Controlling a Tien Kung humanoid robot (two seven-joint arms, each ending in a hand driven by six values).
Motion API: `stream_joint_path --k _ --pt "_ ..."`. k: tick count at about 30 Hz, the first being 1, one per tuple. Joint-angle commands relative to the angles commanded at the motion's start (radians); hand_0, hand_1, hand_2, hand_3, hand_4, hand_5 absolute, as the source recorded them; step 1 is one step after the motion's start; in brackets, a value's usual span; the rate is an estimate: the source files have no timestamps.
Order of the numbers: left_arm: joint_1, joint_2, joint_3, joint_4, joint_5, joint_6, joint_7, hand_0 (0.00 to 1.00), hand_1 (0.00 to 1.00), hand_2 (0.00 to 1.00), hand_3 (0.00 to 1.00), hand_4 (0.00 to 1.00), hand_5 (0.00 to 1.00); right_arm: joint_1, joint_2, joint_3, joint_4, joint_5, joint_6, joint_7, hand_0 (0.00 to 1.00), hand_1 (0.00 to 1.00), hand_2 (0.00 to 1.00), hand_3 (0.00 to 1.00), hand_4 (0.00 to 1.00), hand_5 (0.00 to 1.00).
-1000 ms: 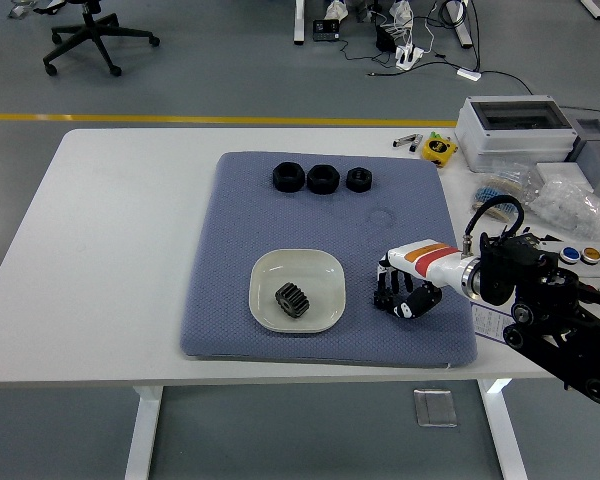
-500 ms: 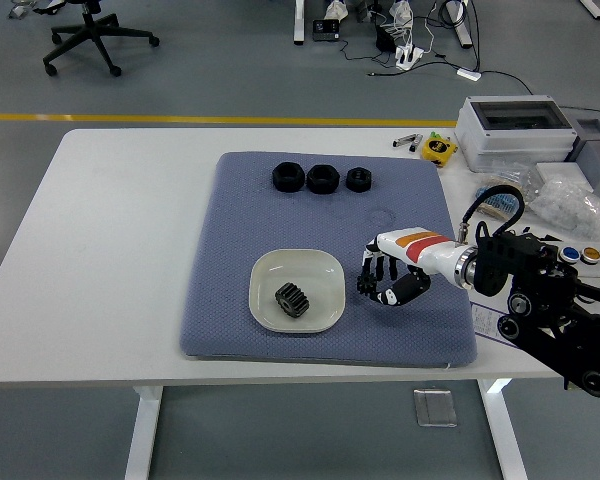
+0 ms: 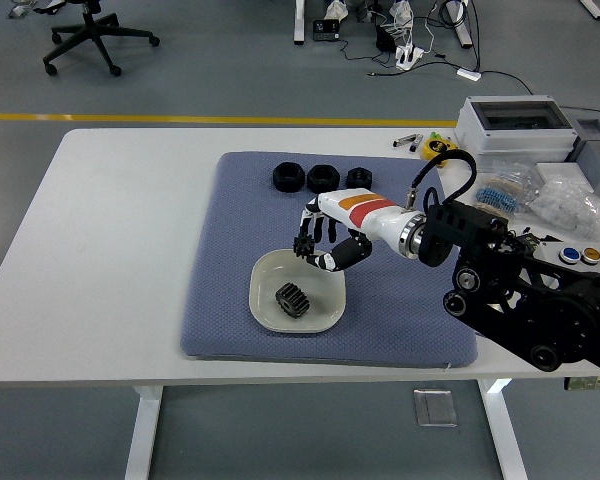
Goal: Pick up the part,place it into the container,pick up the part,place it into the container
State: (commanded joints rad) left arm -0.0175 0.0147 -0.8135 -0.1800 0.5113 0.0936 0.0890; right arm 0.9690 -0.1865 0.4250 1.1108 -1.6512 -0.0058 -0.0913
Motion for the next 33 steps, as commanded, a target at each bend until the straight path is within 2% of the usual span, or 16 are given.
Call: stream_joint_path --k 4,5,10,11,16,17,28,29,33 --pt "-0.003 0.002 -0.001 0.000 0.002 0.001 0.000 0.842 0.791 0.821 0.584 0.504 0.764 0.008 0.019 -0.019 -0.041 -0.018 0.000 -0.002 0.200 0.387 0.474 0.493 0.672 0.150" --pt "-0.003 0.002 -0.001 0.000 0.000 0.002 -0.001 0.841 0.792 0.821 0.584 0.502 0.762 0.007 0.021 -0.025 -0.049 -0.022 0.001 -0.002 0.208 0.393 0.510 0.565 0.744 0.166" --pt "-0.006 0.001 0.003 0.000 -0.005 0.003 -0.002 0.841 0.792 0.821 0.584 0.502 0.762 0.004 0.027 -0.039 -0.085 -0.028 0.000 -0.005 0.208 0.393 0.510 0.565 0.744 0.166" --pt "-0.006 0.000 0.003 0.000 -0.005 0.003 -0.002 0.841 0.793 0.822 0.585 0.504 0.764 0.003 0.027 -0.040 -0.090 -0.030 -0.001 -0.004 0.207 0.393 0.512 0.807 0.825 0.196" --pt "-0.007 0.000 0.003 0.000 -0.001 0.003 0.001 0.841 0.793 0.822 0.585 0.504 0.764 0.003 0.028 -0.040 -0.098 -0.029 -0.010 -0.001 0.207 0.393 0.512 0.807 0.825 0.196" --pt "-0.007 0.000 0.003 0.000 0.000 0.003 0.001 0.841 0.793 0.821 0.585 0.505 0.765 0.003 0.028 -0.040 -0.098 -0.030 -0.011 -0.001 0.232 0.410 0.555 0.869 0.896 0.244" --pt "-0.004 -0.001 -0.001 0.000 0.005 0.003 0.002 0.841 0.793 0.822 0.585 0.504 0.765 -0.004 0.016 -0.029 -0.093 -0.024 -0.013 0.000 0.251 0.428 0.570 0.878 0.905 0.242" --pt "-0.004 -0.001 -0.001 0.000 0.006 0.003 0.002 0.842 0.793 0.822 0.585 0.503 0.763 -0.004 0.015 -0.027 -0.092 -0.024 -0.014 0.000 0.247 0.429 0.567 0.879 0.873 0.230" --pt "-0.004 0.000 -0.003 0.000 0.009 0.002 0.003 0.842 0.793 0.822 0.585 0.503 0.763 -0.009 0.004 -0.009 -0.079 -0.020 -0.023 0.000 0.247 0.429 0.567 0.879 0.873 0.230"
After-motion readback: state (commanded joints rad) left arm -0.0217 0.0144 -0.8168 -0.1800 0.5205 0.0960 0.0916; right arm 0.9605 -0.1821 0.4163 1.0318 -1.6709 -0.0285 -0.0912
